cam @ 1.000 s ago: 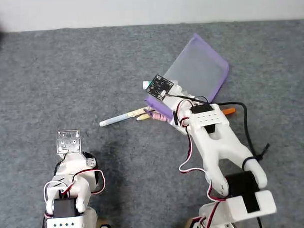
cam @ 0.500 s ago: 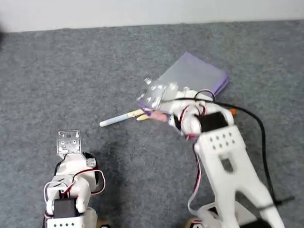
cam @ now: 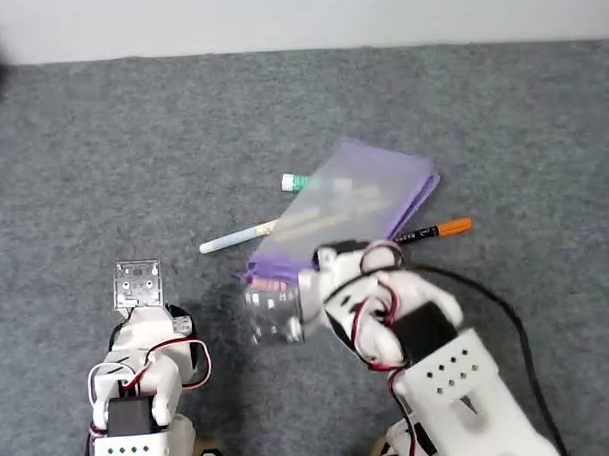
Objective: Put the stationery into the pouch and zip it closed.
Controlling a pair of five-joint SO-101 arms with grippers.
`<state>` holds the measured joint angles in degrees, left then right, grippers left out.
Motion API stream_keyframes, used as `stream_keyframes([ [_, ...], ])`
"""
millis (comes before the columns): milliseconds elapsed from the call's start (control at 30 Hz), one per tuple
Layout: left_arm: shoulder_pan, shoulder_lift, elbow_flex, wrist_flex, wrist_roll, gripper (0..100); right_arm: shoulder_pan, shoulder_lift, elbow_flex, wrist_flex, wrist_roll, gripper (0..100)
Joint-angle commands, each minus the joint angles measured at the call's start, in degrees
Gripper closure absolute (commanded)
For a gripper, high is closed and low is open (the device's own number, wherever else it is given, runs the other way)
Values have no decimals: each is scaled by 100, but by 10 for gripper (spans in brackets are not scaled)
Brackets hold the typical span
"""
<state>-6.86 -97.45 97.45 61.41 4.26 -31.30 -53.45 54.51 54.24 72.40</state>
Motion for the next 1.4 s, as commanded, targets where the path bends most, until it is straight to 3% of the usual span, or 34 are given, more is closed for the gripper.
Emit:
stream_keyframes([
  [0, 0, -62, -66, 35, 44, 986, 514, -365, 1231, -1262, 563, 988],
  [200, 0, -62, -66, 35, 44, 986, 1130, -365, 2901, -4295, 185, 983],
  [500, 0, -62, -66, 35, 44, 986, 1226, -365, 2980, -4426, -545, 972],
  [600, 0, -62, -66, 35, 44, 986, 1385, -365, 2980, -4400, -1011, 869],
  [700, 0, -62, -66, 35, 44, 986, 1499, -356, 2769, -3776, -1380, 790],
  [967, 0, -62, -66, 35, 44, 986, 1420, -356, 1248, -1367, -2743, 820],
  [1167, 0, -62, -66, 35, 44, 986, 629, -356, 668, -163, -2919, 822],
  [1367, 0, -62, -66, 35, 44, 986, -215, 66, 0, 347, -3631, 820],
])
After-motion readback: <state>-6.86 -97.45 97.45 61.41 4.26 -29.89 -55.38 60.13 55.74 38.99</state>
